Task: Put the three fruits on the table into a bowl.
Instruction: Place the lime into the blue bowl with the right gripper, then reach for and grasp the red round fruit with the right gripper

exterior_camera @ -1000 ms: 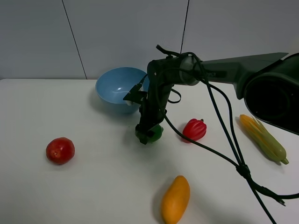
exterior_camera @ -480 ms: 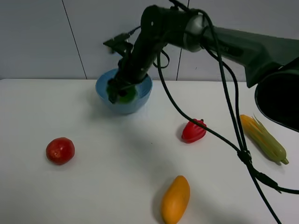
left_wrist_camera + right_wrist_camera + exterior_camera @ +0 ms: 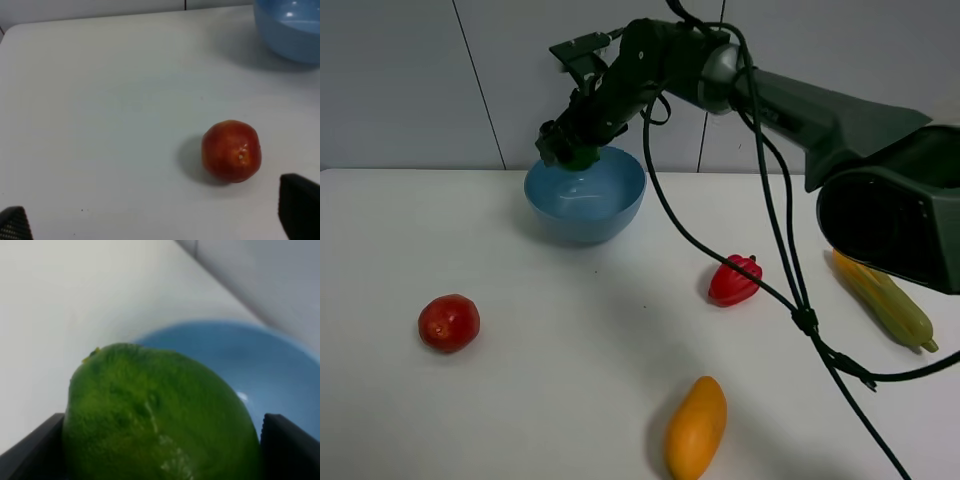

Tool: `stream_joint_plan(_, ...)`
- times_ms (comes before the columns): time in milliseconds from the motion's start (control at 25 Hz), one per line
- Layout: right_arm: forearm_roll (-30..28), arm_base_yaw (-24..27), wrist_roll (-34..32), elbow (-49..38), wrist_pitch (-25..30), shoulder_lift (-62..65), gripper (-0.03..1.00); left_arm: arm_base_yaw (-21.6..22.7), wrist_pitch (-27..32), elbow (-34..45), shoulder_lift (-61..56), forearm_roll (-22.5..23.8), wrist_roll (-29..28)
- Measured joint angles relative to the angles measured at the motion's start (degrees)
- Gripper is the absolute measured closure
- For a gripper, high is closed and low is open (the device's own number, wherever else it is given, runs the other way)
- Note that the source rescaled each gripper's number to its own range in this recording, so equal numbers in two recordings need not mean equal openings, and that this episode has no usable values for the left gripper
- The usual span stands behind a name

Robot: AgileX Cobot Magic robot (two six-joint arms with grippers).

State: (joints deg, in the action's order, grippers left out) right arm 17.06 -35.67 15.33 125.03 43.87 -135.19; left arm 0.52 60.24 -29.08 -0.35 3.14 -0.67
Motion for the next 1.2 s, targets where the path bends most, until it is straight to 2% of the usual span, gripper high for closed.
stream_joint_plan(120, -1.98, 0.00, -3.57, 0.00, 0.13, -2.03, 0.66, 0.00, 0.00, 0.00, 0.00, 0.00, 0.00)
stream_joint_plan(320, -4.30, 0.00, -5.03, 0.00, 1.50, -2.62, 0.65, 0.00, 0.00, 0.00, 0.00, 0.00, 0.00)
stream_joint_plan(440, -6.95, 0.00, -6.94, 0.00, 1.61, -2.62, 0.48, 0.00, 0.00, 0.00, 0.00, 0.00, 0.00)
stream_joint_plan(600, -9.09, 0.00, -10.39, 0.00, 2.23, -2.56, 0.40, 0.00, 0.00, 0.00, 0.00, 0.00, 0.00)
stream_joint_plan(720, -9.30, 0.00, -11.23, 0.00, 5.48, -1.40, 0.40, 0.00, 0.00, 0.00, 0.00, 0.00, 0.00)
stream_joint_plan(960, -9.41, -0.93, -11.97, 0.00, 15.66, 4.78, 0.40, 0.00, 0.00, 0.00, 0.00, 0.00, 0.00)
stream_joint_plan(1200, -7.73, -6.16, -12.05, 0.00, 16.43, 10.74, 0.40, 0.00, 0.00, 0.00, 0.00, 0.00, 0.00)
